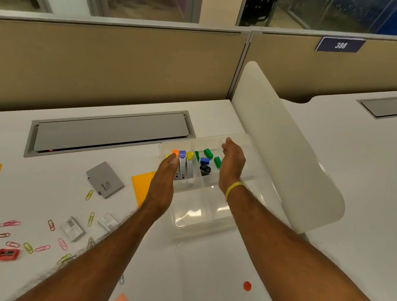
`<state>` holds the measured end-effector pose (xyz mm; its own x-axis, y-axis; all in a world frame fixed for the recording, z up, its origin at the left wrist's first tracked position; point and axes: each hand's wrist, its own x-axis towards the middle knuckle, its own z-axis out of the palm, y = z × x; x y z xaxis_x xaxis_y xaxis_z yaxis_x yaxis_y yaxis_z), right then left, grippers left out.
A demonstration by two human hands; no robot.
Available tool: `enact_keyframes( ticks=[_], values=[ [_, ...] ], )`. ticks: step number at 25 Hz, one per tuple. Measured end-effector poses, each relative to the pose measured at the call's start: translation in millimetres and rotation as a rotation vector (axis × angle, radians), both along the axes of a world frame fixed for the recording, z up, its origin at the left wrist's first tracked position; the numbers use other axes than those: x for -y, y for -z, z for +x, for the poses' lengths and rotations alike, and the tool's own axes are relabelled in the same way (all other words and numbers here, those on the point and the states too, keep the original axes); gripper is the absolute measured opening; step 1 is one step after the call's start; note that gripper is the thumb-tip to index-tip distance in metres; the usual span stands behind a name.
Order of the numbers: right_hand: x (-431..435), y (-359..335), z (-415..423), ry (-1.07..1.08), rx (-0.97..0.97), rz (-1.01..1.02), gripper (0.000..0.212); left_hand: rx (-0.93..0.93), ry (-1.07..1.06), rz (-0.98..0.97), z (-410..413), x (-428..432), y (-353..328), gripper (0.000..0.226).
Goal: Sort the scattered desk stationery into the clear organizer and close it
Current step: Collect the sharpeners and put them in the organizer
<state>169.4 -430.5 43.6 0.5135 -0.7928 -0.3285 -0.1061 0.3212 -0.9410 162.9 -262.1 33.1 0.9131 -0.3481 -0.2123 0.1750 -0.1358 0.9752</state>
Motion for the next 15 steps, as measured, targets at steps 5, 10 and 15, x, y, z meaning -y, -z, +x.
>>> enact_keyframes(
  ticks=[5,10,15],
  values=[
    [-12,-11,-32,-0.044,0.018,-0.061,0.02,0.023,-0.004,-0.027,-16,-21,-3,0.049],
    [-50,-12,-76,-0.343,-0.053,-0.324,0.03,0.093,0.04,0.089,-43,-54,-9,0.053],
    [-88,-3,-109,-0.66,-0.136,-0.631,0.048,0.126,0.035,0.232,-68,-90,-17,0.058]
  ],
)
